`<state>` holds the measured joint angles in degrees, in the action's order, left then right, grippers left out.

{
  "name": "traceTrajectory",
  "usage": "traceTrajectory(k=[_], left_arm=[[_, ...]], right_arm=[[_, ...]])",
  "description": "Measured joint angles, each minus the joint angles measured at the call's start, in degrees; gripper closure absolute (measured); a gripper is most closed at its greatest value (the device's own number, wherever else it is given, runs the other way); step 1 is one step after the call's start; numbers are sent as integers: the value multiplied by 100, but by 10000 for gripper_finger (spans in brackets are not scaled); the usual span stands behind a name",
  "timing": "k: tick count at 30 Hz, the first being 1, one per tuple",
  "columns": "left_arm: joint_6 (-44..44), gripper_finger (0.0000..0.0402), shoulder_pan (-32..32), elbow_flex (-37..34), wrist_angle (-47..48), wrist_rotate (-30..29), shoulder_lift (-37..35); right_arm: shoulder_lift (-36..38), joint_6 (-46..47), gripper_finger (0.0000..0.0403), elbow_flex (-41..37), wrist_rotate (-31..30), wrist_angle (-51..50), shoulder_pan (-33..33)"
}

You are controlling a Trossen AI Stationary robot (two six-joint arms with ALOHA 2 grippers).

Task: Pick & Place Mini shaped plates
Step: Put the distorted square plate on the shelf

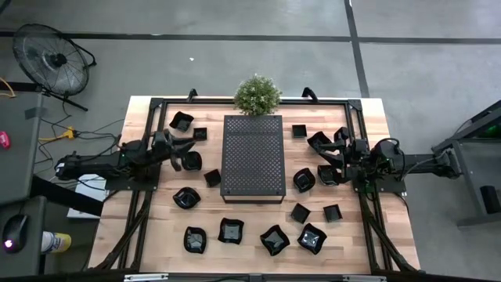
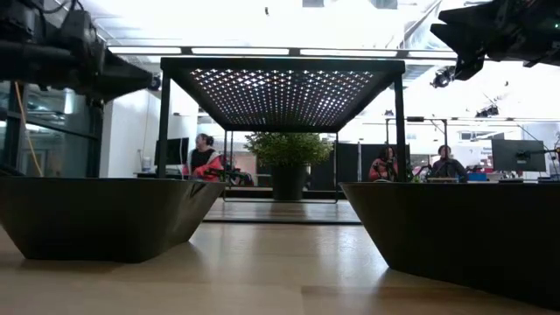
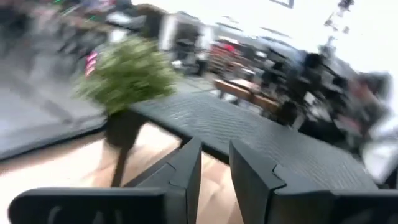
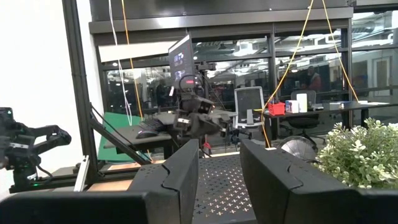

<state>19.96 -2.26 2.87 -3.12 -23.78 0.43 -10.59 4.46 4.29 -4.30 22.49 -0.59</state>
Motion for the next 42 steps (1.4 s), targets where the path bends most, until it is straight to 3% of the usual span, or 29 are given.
traceTrajectory(k=[4,11,19,24,29,38,42], left_arm=[[332,272,2,43,-23,-395,-3],[1196,163,2,670,-26,-1748,230],[391,150,-5,2185,88,-2231,1522],[-181,150,-249,3600,982,-2129,2724],[-477,150,-1475,5112,2096,-813,3768],[-1072,150,-5179,7471,4476,2161,5703],[-1072,150,-6294,8229,5494,3410,6642]], right_arm=[[0,1,288,0,-1,-1,-1],[0,1,288,0,-1,1,-1],[0,1,288,1,-1,-1,-1],[0,-1,288,1,-1,-1,1],[0,0,288,0,-1,-1,0],[0,1,288,0,-4,-1,-1],[0,1,288,1,-4,-2,0]])
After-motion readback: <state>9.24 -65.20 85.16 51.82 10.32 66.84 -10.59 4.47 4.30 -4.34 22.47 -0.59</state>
